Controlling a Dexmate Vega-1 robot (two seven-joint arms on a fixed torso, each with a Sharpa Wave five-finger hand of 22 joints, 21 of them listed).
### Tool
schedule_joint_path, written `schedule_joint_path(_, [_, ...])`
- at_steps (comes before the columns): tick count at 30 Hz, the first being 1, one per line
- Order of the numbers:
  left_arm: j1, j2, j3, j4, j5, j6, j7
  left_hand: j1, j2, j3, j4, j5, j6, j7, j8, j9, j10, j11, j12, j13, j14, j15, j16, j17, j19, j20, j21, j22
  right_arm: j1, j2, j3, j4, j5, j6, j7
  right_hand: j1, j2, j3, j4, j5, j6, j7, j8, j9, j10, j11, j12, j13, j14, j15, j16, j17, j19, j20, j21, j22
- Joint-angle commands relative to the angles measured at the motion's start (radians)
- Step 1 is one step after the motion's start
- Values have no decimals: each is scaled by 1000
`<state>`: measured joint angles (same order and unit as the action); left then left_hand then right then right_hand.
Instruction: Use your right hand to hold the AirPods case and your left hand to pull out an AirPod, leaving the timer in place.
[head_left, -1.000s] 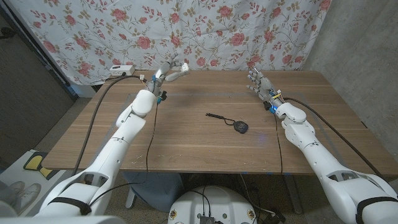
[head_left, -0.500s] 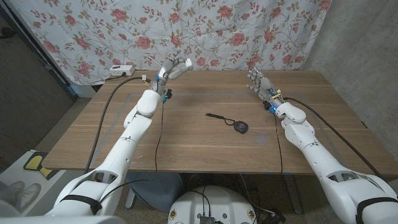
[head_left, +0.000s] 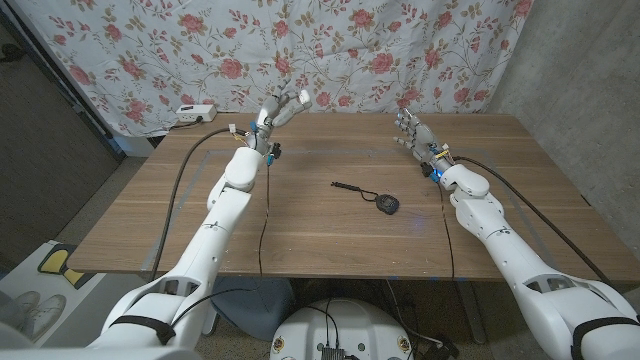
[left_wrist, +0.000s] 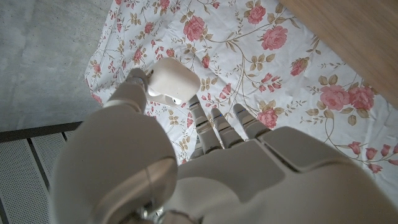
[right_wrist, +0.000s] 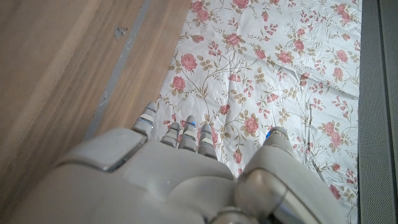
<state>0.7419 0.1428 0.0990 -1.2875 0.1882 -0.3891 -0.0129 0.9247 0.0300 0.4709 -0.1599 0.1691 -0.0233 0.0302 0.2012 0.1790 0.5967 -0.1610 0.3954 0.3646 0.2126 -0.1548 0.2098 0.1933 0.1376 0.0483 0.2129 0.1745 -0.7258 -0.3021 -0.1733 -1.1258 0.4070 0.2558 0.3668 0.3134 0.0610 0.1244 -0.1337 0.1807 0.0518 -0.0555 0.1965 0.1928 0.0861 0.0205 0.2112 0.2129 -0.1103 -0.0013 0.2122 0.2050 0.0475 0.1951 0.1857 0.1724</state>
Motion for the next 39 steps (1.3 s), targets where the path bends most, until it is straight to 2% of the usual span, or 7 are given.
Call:
schedule_joint_path(1, [2,-49,-16,19,-29,-22,6,6,13,-6,0,8,1,7,-1,4,61,-57,6,6,6,5,2,2,5,8,-5,6,-2,-4,-20,-22,-12,-33,3,10,5,6,-3,-2,0,-4,3,2,17,7,7,2,8,13,9,0,1,12,6,1])
schedule_joint_path(7, [-7,-58,-18,36,-33,-37,2,6,16,-8,1,9,1,5,-1,4,61,-57,6,8,5,5,3,2,5,8,-6,6,-6,-11,-33,-55,-25,-72,-8,34,11,19,-14,1,-5,-7,3,2,61,11,25,8,17,18,12,1,5,14,7,1])
schedule_joint_path(10, [-13,-69,-20,51,-47,-43,-7,7,16,-9,1,9,1,6,-1,4,60,-57,6,8,5,6,3,2,5,9,-6,6,13,-1,-37,-10,-21,-30,20,46,8,23,-18,1,-5,-4,5,2,91,23,37,15,37,28,20,2,17,12,11,1])
schedule_joint_path(24, [-17,-105,-27,64,-36,-39,21,8,20,-14,1,10,6,0,0,4,61,-57,5,13,4,8,3,2,5,8,-7,6,20,7,-37,-1,-19,11,36,57,2,26,-21,0,-4,-6,7,2,90,29,37,22,50,33,25,4,33,13,15,2])
schedule_joint_path(34, [-16,-129,-31,55,-31,-3,38,7,26,-17,4,11,8,2,0,4,65,-56,6,16,3,11,3,2,3,12,-8,6,15,9,-58,-15,-61,33,8,154,34,75,-44,10,-6,-16,12,2,91,-37,28,22,48,15,23,5,45,13,12,1])
schedule_joint_path(37, [-16,-139,-35,58,-35,-3,45,7,27,-18,5,11,8,1,0,4,66,-56,6,17,3,12,4,2,2,11,-8,6,11,6,-70,-25,-97,53,-21,232,45,111,-54,15,-17,-24,13,2,92,-53,22,20,45,7,22,5,50,11,11,0])
schedule_joint_path(39, [-17,-142,-34,59,-20,2,64,6,27,-19,5,12,9,0,1,4,67,-56,6,17,3,12,4,2,2,11,-9,6,5,9,-76,-35,-118,65,-45,313,43,143,-58,15,-23,-32,16,2,97,-73,19,19,43,-6,20,5,52,4,8,-1])
